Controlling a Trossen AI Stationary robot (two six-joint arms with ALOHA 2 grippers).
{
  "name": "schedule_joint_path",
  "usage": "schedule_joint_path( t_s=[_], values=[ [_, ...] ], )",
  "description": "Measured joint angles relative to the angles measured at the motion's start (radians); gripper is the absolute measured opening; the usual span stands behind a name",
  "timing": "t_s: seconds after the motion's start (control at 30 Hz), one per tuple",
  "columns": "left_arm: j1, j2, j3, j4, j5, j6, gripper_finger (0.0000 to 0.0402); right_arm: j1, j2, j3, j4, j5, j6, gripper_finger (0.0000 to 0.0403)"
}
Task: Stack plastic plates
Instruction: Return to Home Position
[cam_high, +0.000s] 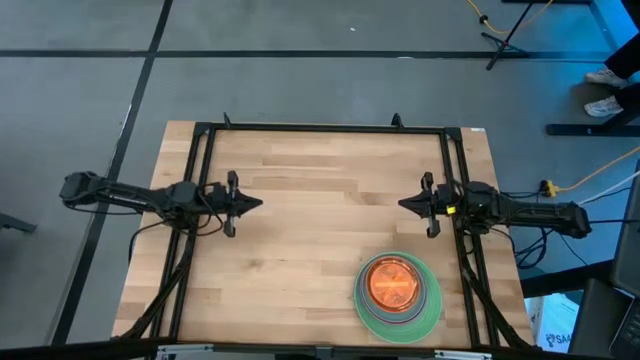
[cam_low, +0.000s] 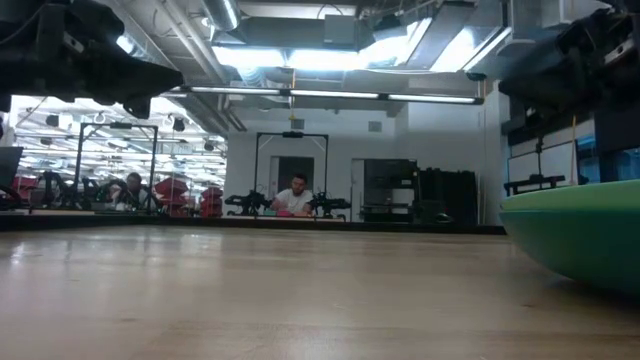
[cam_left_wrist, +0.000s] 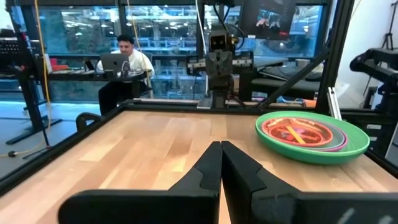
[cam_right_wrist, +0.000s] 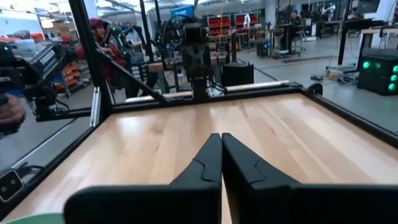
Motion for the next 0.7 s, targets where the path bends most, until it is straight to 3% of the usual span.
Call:
schedule_joint_path(
  t_s=[0.7],
  values=[
    [0.0,-0.192,0.0,-0.223,-0.022,0.034,0.0004,0.0,-0.034,-0.035,-0.029,-0.016,-0.004,0.0001]
  ],
)
